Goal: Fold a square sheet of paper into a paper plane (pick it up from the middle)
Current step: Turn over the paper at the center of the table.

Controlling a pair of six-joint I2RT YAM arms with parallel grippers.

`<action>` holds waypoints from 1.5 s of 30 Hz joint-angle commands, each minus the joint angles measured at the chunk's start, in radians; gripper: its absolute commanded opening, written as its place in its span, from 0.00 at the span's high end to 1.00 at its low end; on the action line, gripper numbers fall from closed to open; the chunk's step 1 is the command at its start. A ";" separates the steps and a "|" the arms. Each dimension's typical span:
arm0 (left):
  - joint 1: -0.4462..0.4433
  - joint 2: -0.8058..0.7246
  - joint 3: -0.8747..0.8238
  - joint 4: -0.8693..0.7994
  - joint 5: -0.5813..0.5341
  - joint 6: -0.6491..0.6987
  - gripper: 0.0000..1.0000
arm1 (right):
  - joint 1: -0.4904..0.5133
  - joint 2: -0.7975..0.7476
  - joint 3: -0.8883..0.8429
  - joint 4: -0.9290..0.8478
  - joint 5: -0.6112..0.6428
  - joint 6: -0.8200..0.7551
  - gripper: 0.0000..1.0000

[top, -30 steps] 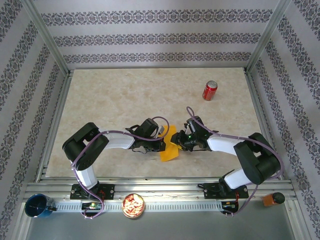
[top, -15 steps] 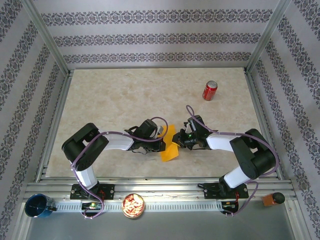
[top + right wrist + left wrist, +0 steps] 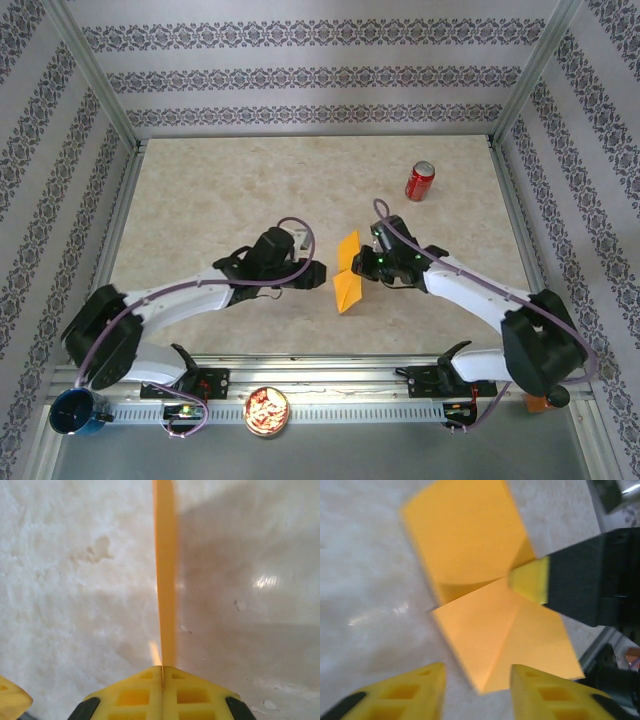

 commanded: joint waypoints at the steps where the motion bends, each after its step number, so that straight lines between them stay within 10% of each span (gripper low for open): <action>1: 0.028 -0.090 -0.058 -0.152 -0.171 0.082 0.46 | 0.057 -0.028 0.145 -0.365 0.363 -0.201 0.96; 9: 0.145 -0.047 -0.070 -0.241 -0.162 0.110 0.30 | 0.151 0.126 0.441 -0.728 0.820 -0.304 0.99; 18: 0.190 0.140 0.104 -0.316 -0.049 0.027 0.40 | 0.271 0.356 0.565 -0.839 0.945 -0.191 1.00; 36: 0.312 0.021 0.121 -0.444 -0.088 0.063 0.39 | 0.412 0.556 0.582 -0.622 0.569 -0.212 0.92; 45: 0.318 0.000 0.097 -0.430 -0.059 0.056 0.38 | 0.383 0.350 0.452 -0.406 0.247 -0.277 0.58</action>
